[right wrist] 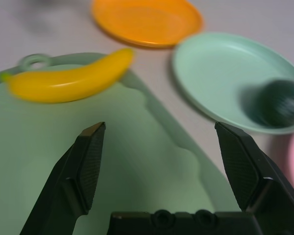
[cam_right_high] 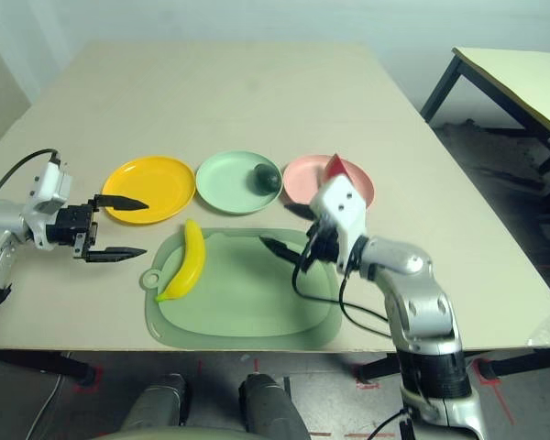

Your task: Place the fruits into color-matched plates.

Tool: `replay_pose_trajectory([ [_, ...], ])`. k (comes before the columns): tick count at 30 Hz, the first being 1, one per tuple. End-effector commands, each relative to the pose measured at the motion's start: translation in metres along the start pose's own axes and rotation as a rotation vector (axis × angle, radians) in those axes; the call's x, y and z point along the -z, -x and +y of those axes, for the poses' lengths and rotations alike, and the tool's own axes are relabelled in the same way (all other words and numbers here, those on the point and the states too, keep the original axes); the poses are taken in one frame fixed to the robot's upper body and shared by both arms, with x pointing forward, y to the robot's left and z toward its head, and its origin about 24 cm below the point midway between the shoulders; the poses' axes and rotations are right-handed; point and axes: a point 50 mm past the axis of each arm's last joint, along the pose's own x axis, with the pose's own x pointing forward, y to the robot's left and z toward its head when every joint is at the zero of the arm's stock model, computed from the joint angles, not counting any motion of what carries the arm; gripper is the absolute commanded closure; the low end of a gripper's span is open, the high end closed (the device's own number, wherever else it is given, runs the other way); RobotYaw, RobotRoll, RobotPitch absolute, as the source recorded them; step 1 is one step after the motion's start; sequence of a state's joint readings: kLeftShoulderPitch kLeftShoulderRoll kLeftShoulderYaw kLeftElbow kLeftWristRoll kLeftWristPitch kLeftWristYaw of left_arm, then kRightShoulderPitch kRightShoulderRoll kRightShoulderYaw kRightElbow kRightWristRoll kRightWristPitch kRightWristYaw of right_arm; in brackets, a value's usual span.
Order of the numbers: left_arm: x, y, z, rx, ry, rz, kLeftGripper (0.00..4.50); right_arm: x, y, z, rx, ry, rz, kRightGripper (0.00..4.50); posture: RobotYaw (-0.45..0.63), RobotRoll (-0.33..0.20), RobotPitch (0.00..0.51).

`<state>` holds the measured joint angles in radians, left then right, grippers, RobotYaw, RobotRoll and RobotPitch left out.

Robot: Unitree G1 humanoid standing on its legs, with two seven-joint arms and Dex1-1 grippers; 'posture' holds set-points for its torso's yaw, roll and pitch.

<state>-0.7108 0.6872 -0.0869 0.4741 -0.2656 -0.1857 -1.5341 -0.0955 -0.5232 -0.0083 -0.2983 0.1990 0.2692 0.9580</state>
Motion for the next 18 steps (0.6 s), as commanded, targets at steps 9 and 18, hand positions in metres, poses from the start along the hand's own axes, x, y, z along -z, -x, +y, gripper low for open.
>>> replay_pose_trajectory([
  [9,-0.039,-0.054,0.015,0.482,-0.737,0.195,0.0,0.014,-0.007,0.017,-0.144,-0.014,-0.129,0.02,-0.05,0.0,0.091],
  [18,-0.025,-0.087,0.004,0.804,-0.979,0.255,0.0,0.013,-0.007,0.015,-0.132,-0.033,-0.135,0.02,-0.09,0.0,0.101],
])
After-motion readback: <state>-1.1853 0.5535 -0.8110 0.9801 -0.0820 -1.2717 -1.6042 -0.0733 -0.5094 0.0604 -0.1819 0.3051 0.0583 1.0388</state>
